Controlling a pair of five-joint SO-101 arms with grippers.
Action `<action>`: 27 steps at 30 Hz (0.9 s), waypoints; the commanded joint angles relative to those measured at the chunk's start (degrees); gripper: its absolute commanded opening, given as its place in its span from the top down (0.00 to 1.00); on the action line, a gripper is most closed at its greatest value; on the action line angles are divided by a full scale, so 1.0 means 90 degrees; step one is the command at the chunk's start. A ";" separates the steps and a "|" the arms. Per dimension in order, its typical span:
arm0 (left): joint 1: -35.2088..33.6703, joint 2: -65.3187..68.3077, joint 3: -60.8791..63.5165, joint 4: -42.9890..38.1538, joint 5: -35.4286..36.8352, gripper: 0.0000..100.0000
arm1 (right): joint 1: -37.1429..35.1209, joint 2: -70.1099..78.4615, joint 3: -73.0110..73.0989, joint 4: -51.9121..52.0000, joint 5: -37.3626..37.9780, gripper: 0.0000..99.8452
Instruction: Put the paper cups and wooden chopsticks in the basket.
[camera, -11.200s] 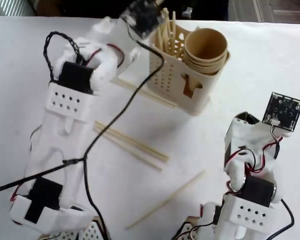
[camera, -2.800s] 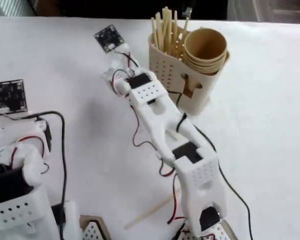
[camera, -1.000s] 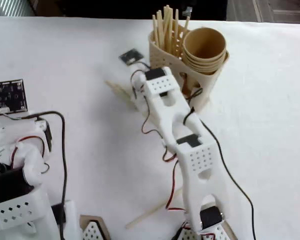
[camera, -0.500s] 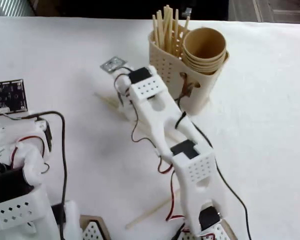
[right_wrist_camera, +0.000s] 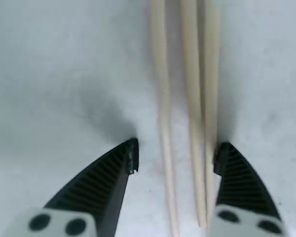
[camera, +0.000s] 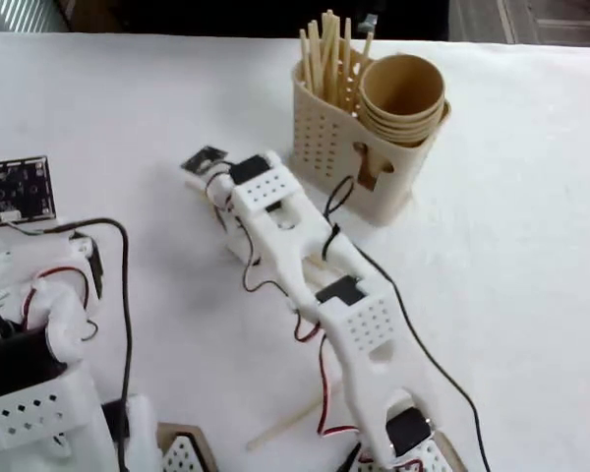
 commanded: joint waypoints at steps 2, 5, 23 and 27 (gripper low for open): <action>-0.0063 -0.0103 -0.0039 -0.0137 0.0039 0.92 | -0.0083 0.0034 -0.0098 -0.0044 0.0059 0.99; -0.0063 -0.0103 -0.0039 -0.0137 0.0039 0.92 | -0.0044 0.0044 -0.0166 0.0122 0.0059 0.96; -0.0063 -0.0103 -0.0039 -0.0137 0.0039 0.92 | -0.0015 -0.2877 -0.0127 0.1158 0.0029 0.98; -0.0063 -0.0103 -0.0039 -0.0137 0.0039 0.92 | -0.0005 -0.3658 -0.0147 0.1109 0.0010 0.98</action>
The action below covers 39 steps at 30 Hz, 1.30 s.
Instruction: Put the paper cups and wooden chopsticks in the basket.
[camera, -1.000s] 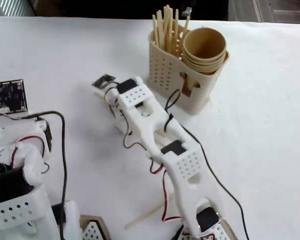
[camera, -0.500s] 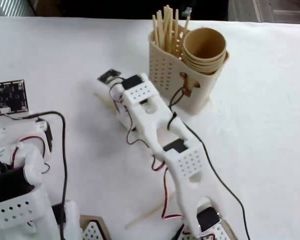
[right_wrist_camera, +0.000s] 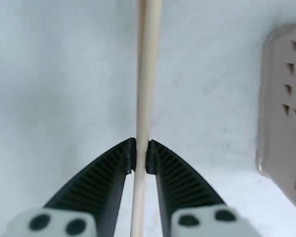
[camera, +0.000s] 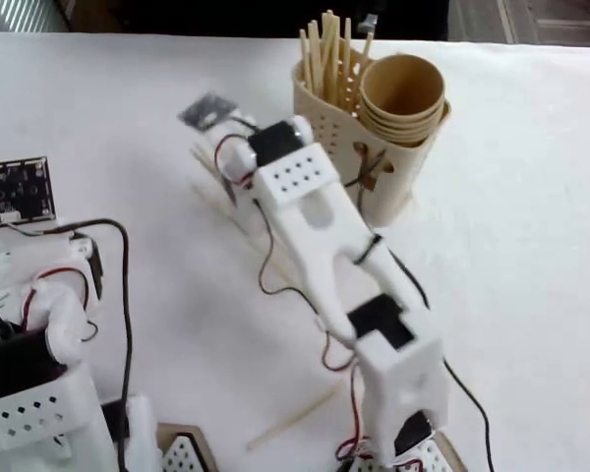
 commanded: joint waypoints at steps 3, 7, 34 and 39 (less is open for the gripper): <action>-0.0063 -0.0093 -0.0039 -0.0137 0.0039 0.92 | 0.0073 -0.1392 -0.0098 -0.0210 -0.0029 0.98; -0.0063 -0.0093 -0.0039 -0.0137 0.0039 0.92 | 0.0454 -0.2085 -0.0098 -0.1177 -0.0615 0.98; -0.0063 -0.0093 -0.0039 -0.0137 0.0039 0.92 | 0.2603 -0.0327 -0.0039 -0.6862 -0.1827 0.98; -0.0063 -0.0093 -0.0039 -0.0137 0.0039 0.92 | 0.2681 0.0005 -0.0039 -0.6813 -0.1797 0.98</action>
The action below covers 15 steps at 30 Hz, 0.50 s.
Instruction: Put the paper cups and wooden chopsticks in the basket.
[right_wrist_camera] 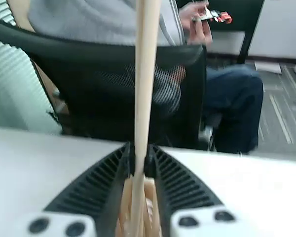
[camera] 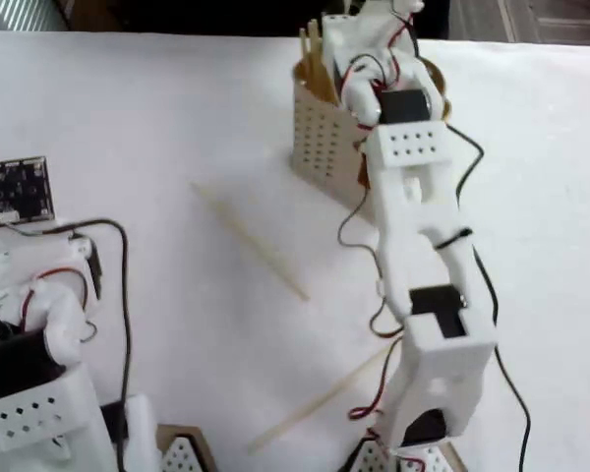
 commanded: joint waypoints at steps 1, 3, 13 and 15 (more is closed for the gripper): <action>-0.0063 -0.0093 -0.0039 -0.0137 0.0039 0.92 | 0.0151 -0.0015 -0.0049 -0.0093 -0.0039 0.98; -0.0063 -0.0093 -0.0039 -0.0137 0.0039 0.92 | 0.0181 0.0005 -0.0049 -0.0015 -0.0029 0.98; -0.0063 -0.0093 -0.0039 -0.0137 0.0039 0.92 | 0.0015 -0.0679 -0.0215 0.1460 -0.0029 0.89; -0.0063 -0.0093 -0.0039 -0.0137 0.0039 0.92 | 0.0015 -0.1011 -0.0205 0.1646 -0.0029 0.92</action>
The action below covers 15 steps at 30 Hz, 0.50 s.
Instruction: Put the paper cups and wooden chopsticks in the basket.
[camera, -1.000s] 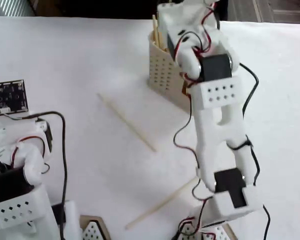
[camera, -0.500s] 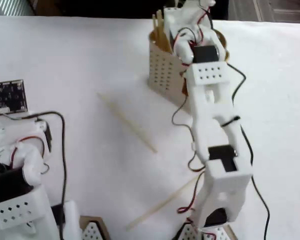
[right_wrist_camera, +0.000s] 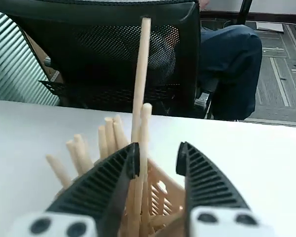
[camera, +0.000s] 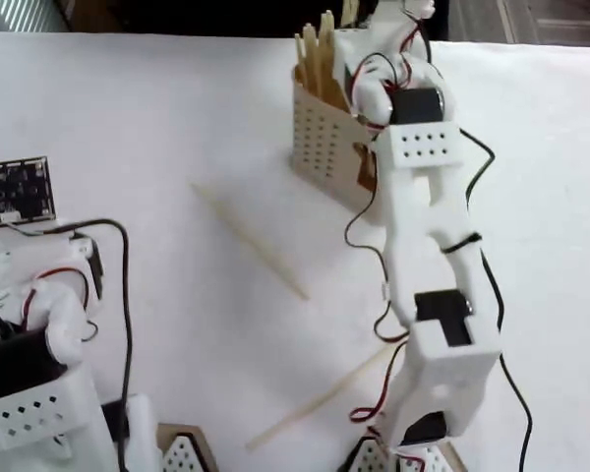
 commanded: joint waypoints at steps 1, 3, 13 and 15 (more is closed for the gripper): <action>-0.0063 -0.0093 -0.0039 -0.0137 0.0039 0.92 | -0.0112 -0.0825 -0.0117 0.0405 -0.0029 0.94; -0.0063 -0.0093 -0.0039 -0.0137 0.0039 0.92 | -0.0112 -0.1197 -0.0107 0.0796 -0.0029 0.96; -0.0063 -0.0093 -0.0039 -0.0137 0.0049 0.92 | -0.0552 -0.2496 -0.0078 0.3697 0.1289 0.98; -0.0063 -0.0093 -0.0039 -0.0137 0.0049 0.92 | -0.0611 -0.2613 -0.0078 0.4283 0.1504 0.98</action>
